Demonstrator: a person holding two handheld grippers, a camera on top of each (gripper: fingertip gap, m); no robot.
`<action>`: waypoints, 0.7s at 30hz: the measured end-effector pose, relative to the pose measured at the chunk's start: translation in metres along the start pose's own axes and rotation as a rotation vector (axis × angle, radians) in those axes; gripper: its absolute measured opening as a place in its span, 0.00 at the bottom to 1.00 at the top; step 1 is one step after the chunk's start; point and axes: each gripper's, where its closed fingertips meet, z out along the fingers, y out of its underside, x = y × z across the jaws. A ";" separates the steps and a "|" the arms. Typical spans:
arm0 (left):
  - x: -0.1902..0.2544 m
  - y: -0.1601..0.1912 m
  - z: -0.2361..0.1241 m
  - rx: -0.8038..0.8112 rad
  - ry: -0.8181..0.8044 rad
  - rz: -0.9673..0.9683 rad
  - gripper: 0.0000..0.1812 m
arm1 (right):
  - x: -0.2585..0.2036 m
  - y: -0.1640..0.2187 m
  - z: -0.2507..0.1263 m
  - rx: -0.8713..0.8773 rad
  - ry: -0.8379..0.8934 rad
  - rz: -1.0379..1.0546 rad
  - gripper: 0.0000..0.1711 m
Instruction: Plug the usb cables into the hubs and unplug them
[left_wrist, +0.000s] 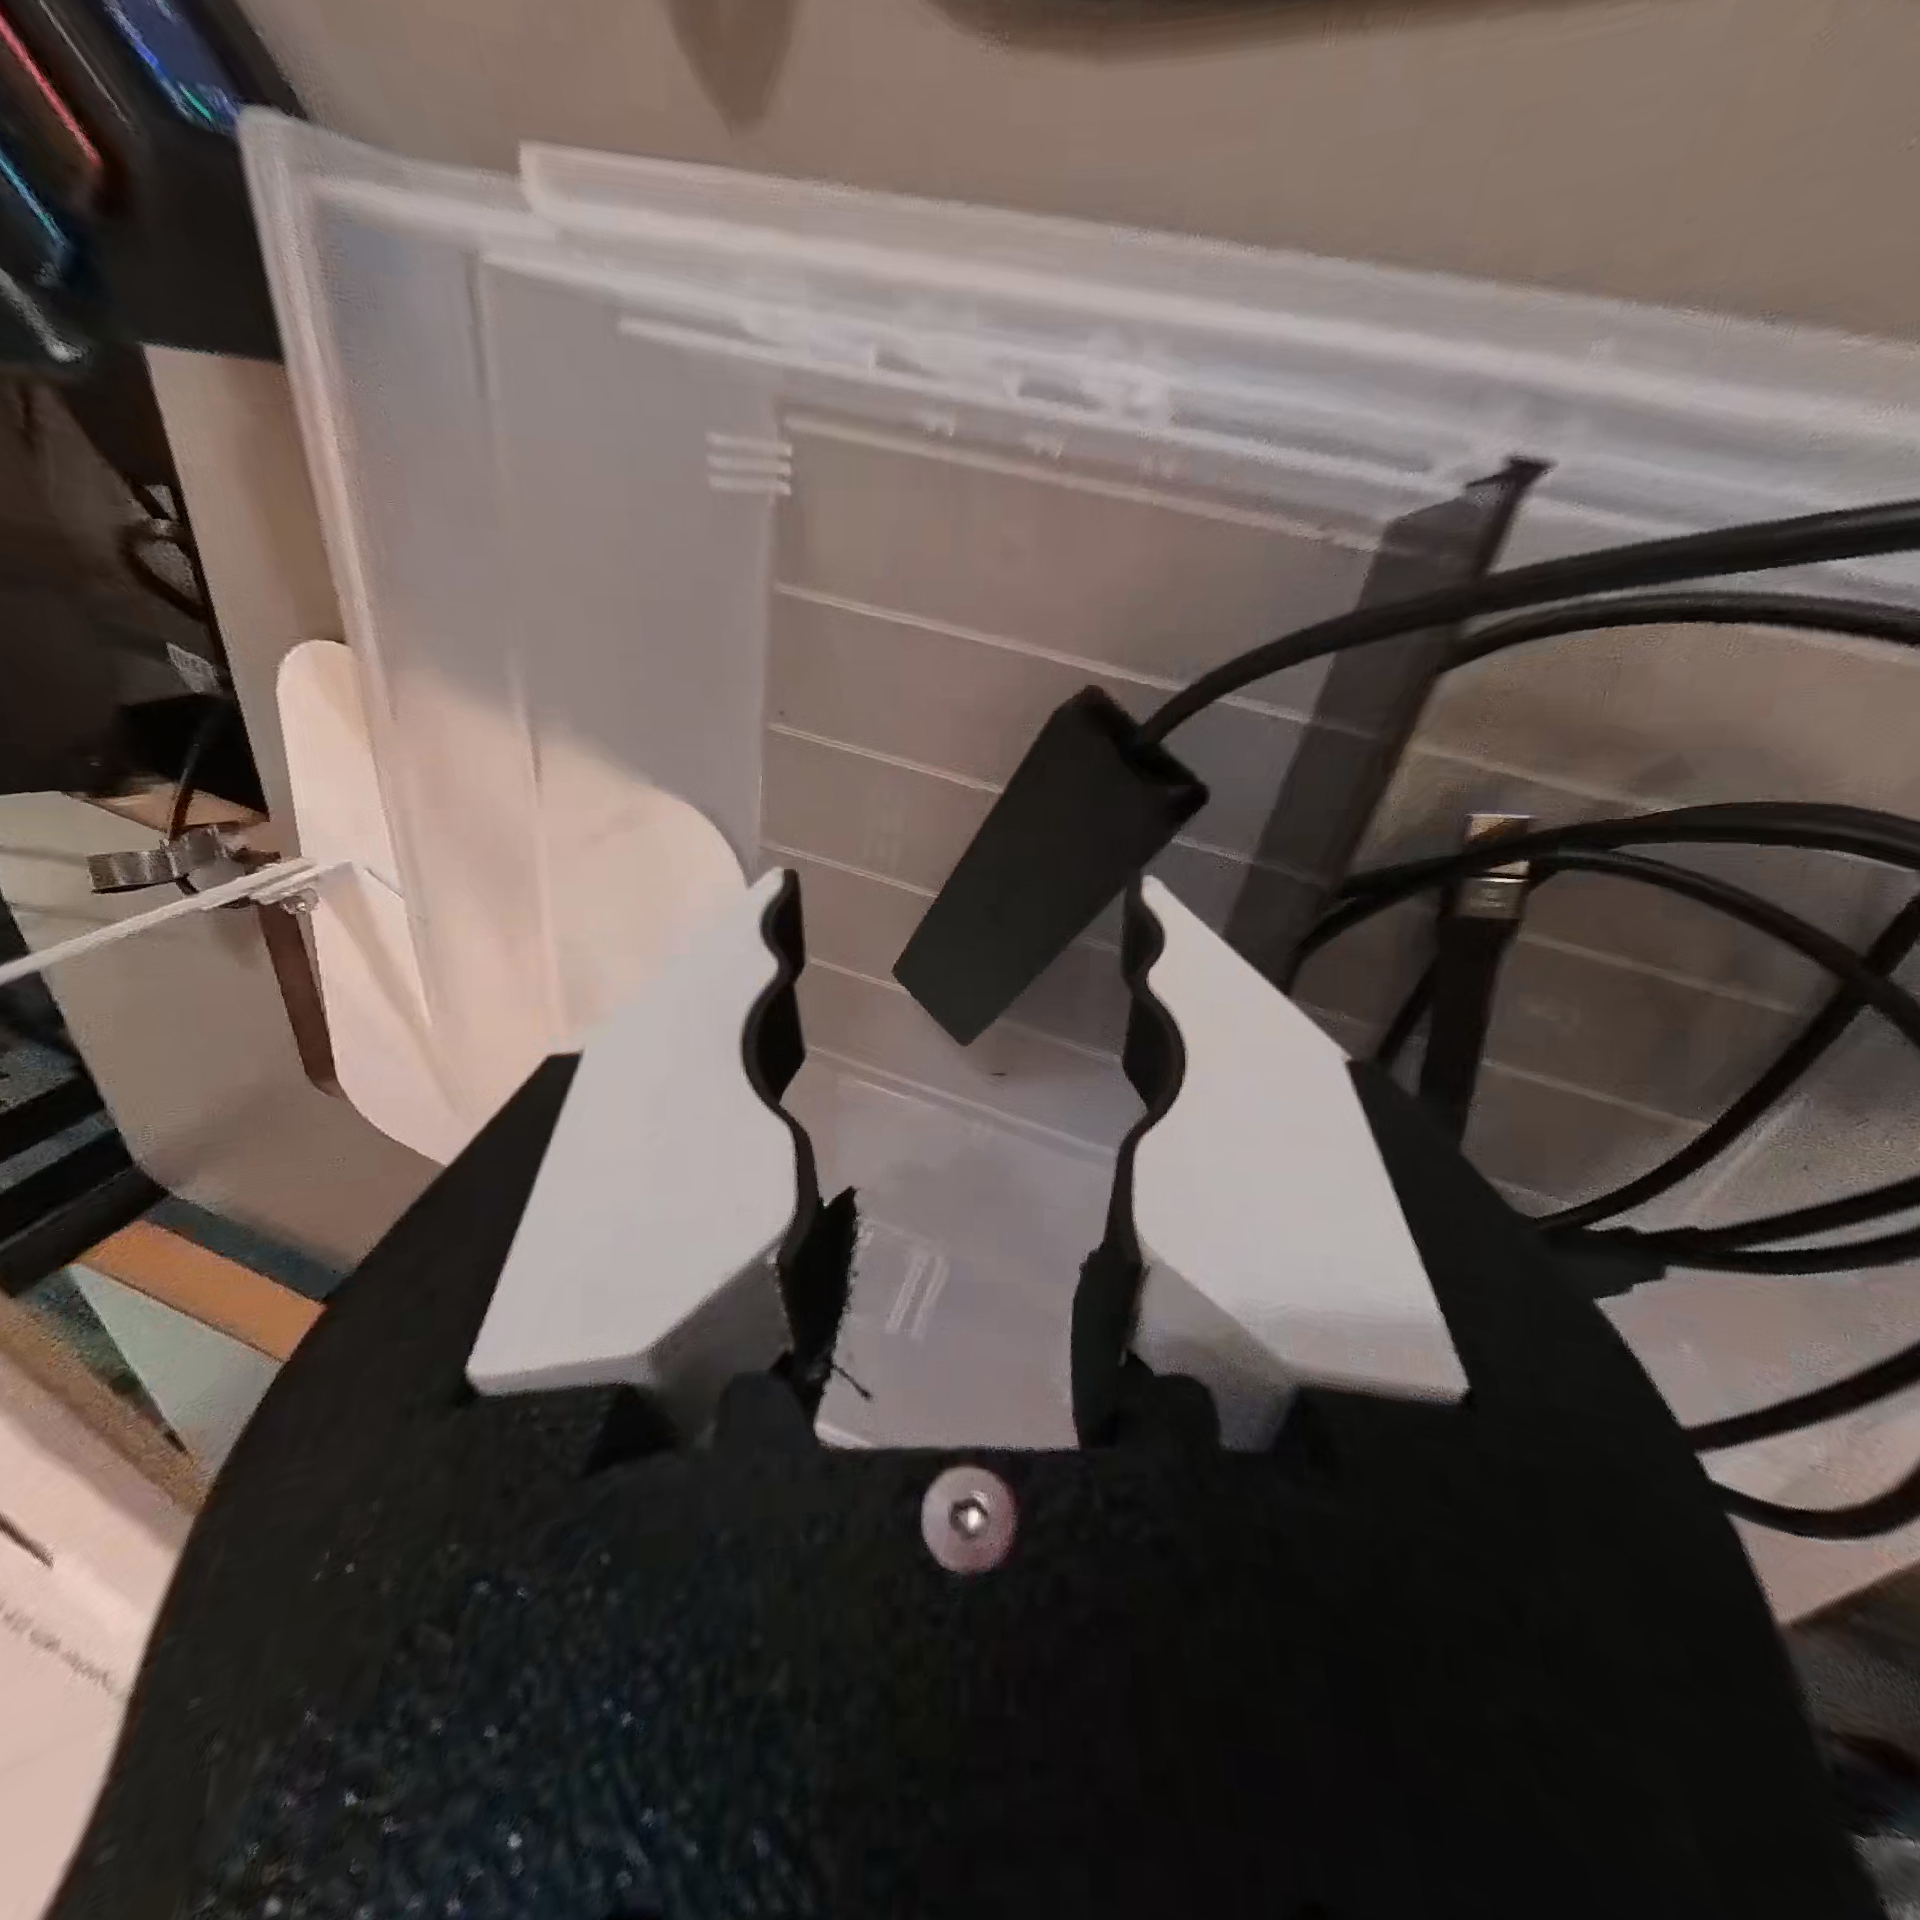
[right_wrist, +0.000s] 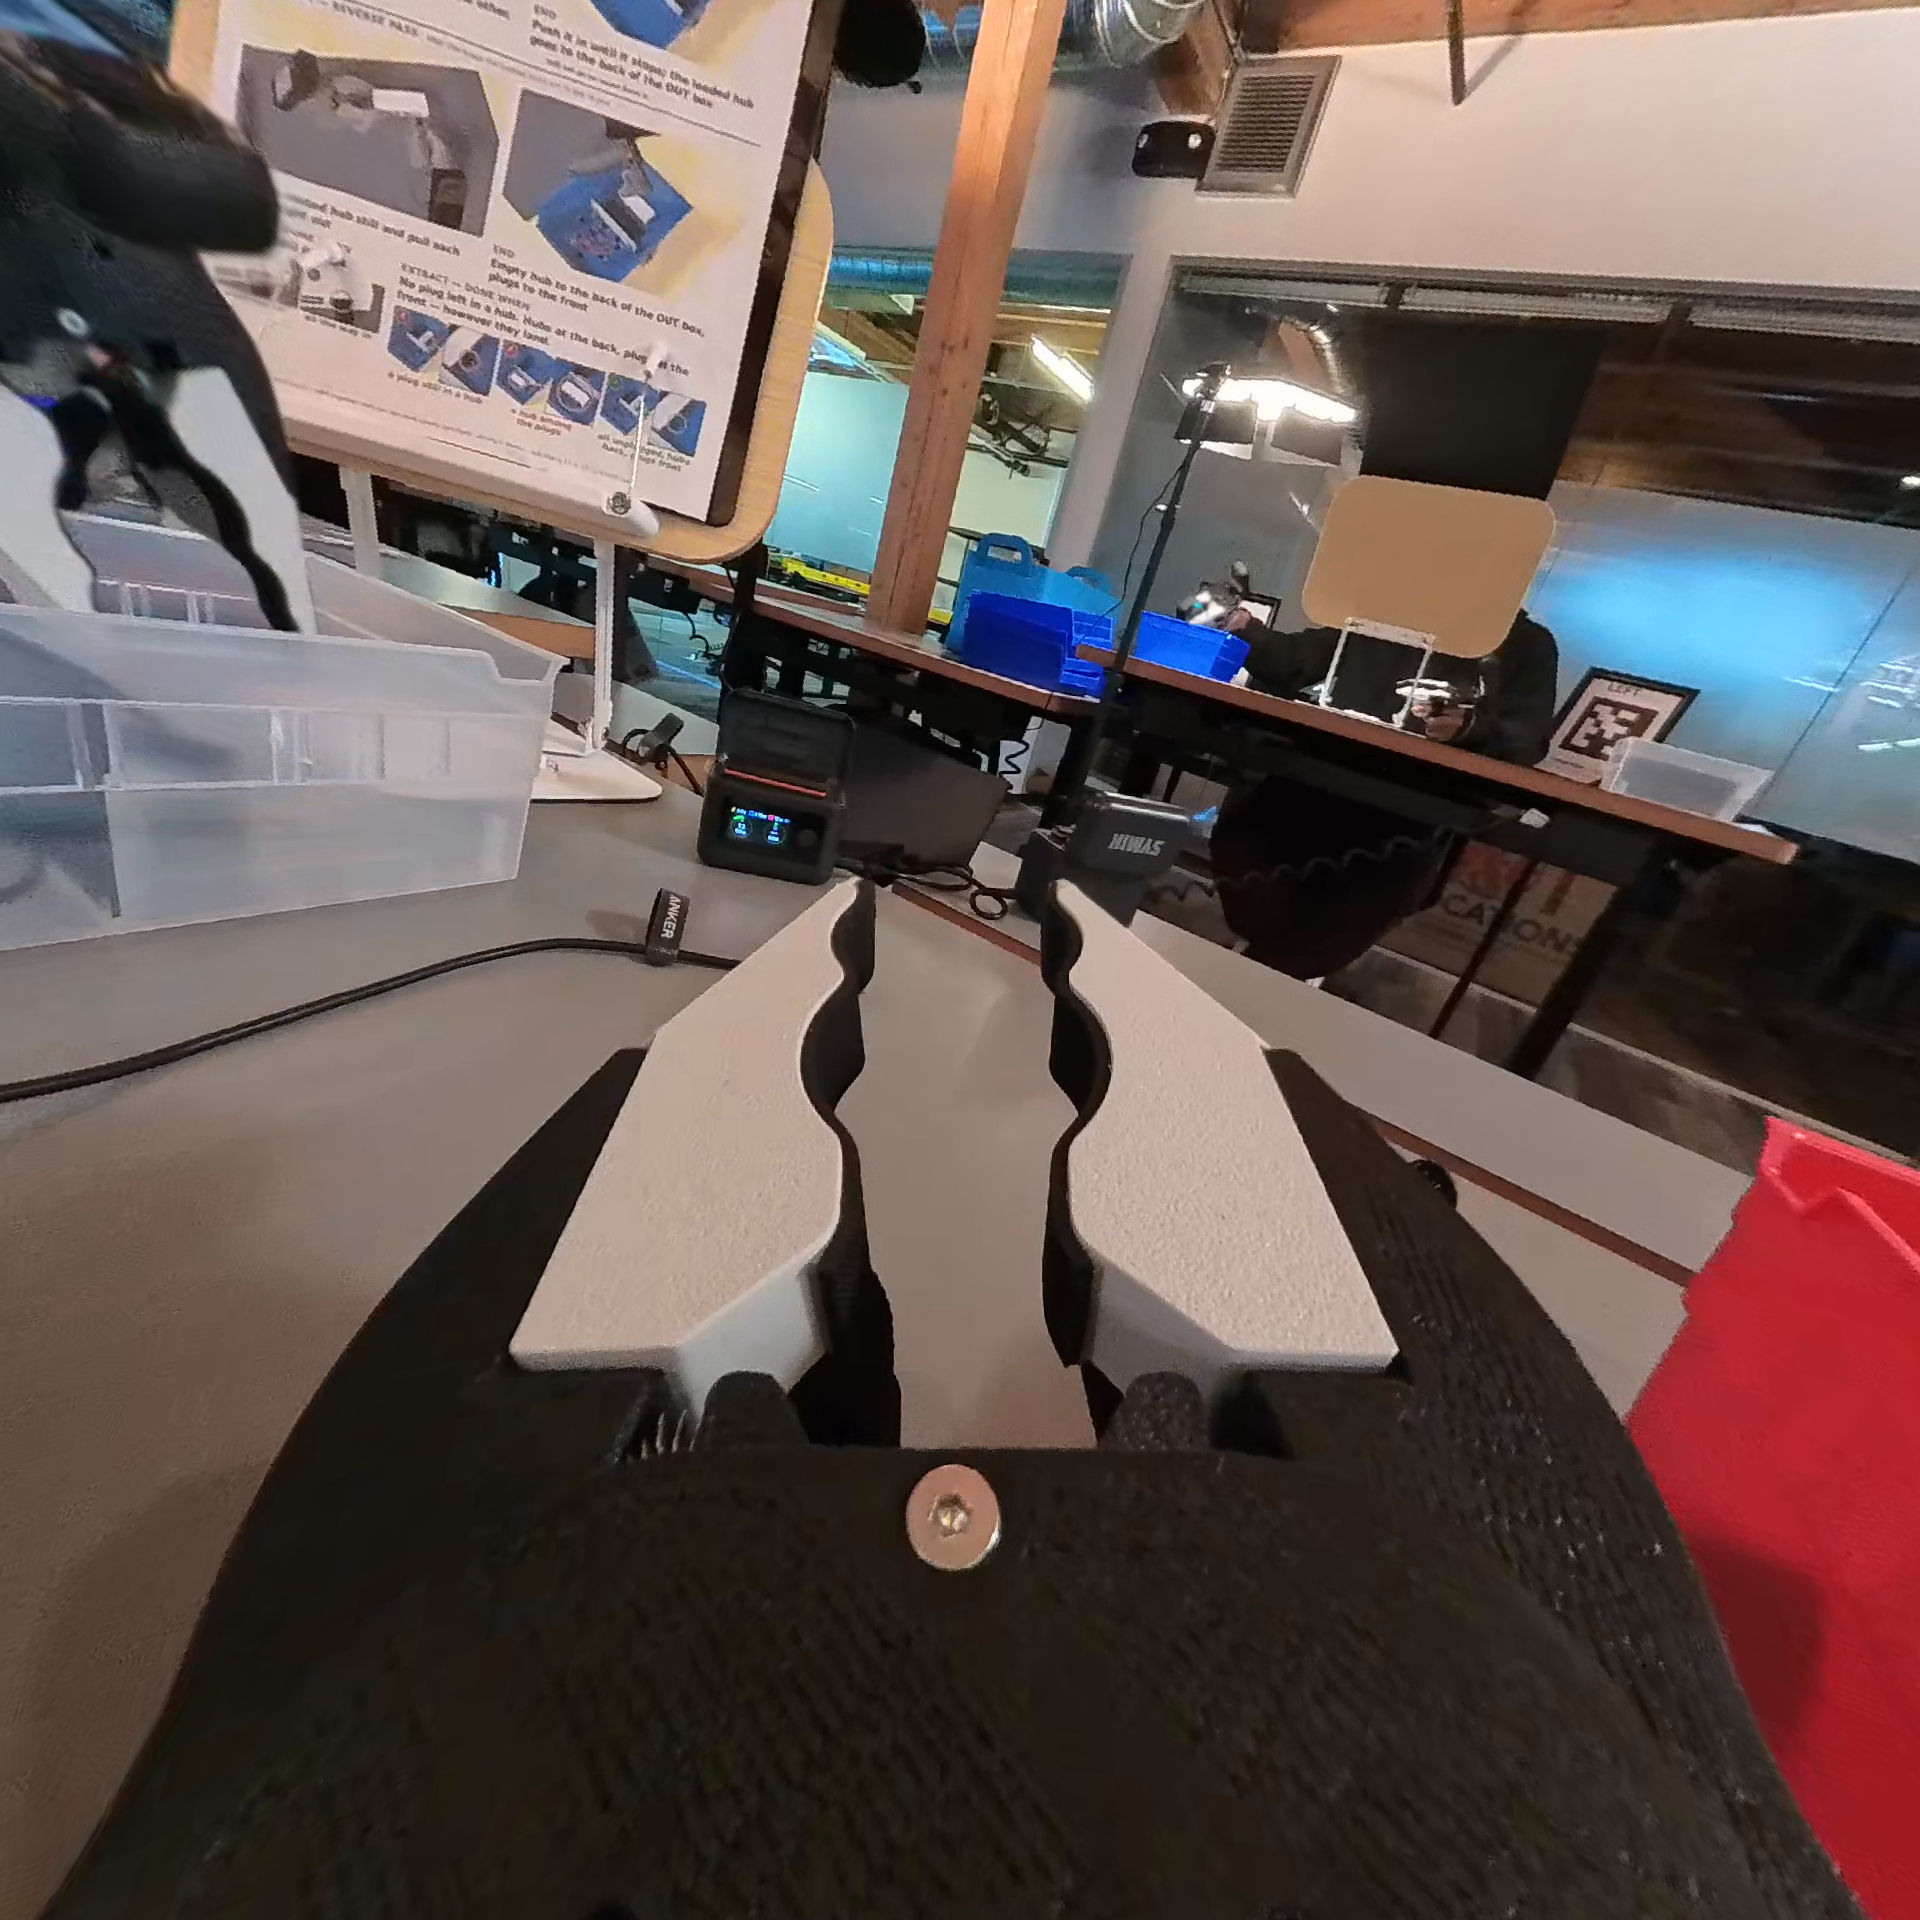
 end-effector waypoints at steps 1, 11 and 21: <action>-0.001 0.002 0.005 -0.019 0.014 0.009 0.31 | 0.000 0.000 0.000 -0.002 -0.003 -0.001 0.18; 0.000 0.006 0.036 -0.113 0.157 0.065 0.33 | -0.003 0.002 0.003 -0.010 -0.025 -0.003 0.18; -0.027 0.010 0.050 -0.187 -0.024 0.149 0.29 | -0.005 0.003 0.005 -0.016 -0.036 -0.016 0.18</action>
